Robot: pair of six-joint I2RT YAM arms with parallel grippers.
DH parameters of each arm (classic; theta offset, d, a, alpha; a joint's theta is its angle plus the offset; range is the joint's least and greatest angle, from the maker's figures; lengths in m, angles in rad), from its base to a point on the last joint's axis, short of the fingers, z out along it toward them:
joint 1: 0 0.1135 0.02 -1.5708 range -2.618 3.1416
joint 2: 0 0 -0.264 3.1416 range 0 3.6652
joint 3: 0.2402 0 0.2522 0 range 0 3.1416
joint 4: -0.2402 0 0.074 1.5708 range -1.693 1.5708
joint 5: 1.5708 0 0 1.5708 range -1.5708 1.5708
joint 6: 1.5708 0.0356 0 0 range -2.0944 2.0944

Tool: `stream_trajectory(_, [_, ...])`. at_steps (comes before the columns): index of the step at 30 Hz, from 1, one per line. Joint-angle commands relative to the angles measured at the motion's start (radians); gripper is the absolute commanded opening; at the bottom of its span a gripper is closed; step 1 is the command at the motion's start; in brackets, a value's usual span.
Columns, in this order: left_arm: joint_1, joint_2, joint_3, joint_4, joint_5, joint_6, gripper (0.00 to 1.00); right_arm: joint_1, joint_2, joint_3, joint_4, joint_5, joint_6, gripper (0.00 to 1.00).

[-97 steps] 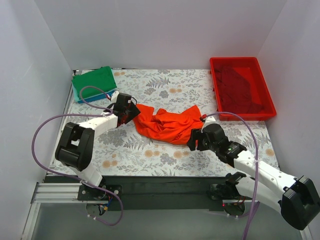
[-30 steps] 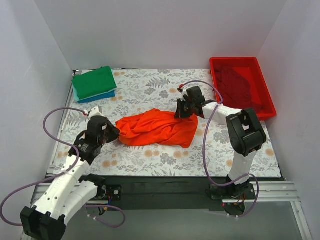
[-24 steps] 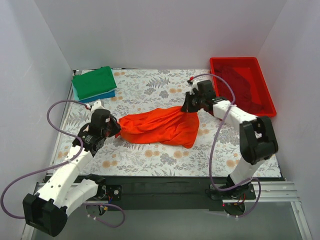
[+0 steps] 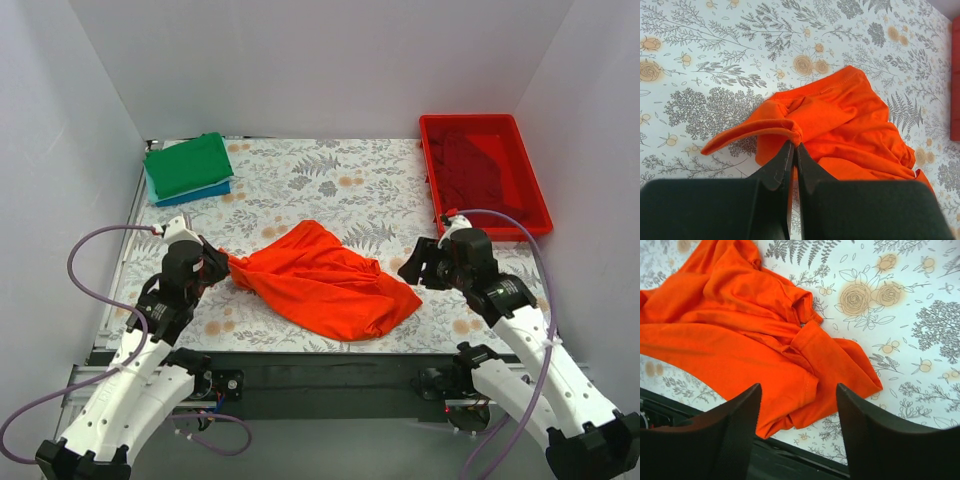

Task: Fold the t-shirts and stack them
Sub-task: Flatten the tshirt out

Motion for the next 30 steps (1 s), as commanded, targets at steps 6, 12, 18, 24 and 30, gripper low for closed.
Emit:
stream_trajectory(6, [-0.001,-0.023,-0.016,0.018,0.016,0.028,0.0,0.008,0.031,-0.27,0.271,-0.199,0.091,0.57])
stream_trajectory(12, [0.001,-0.018,-0.016,0.018,0.023,0.028,0.0,0.011,0.058,-0.351,0.388,-0.21,0.102,0.57])
stream_trajectory(18, [0.001,-0.014,-0.019,0.018,0.025,0.031,0.0,0.01,0.163,-0.35,0.456,-0.208,0.072,0.57])
stream_trajectory(24, [-0.001,-0.009,-0.021,0.021,0.023,0.031,0.0,0.011,0.209,-0.351,0.491,-0.228,0.059,0.52])
stream_trajectory(30, [-0.001,0.0,-0.021,0.021,0.029,0.037,0.0,0.01,0.212,-0.353,0.511,-0.257,0.067,0.4])
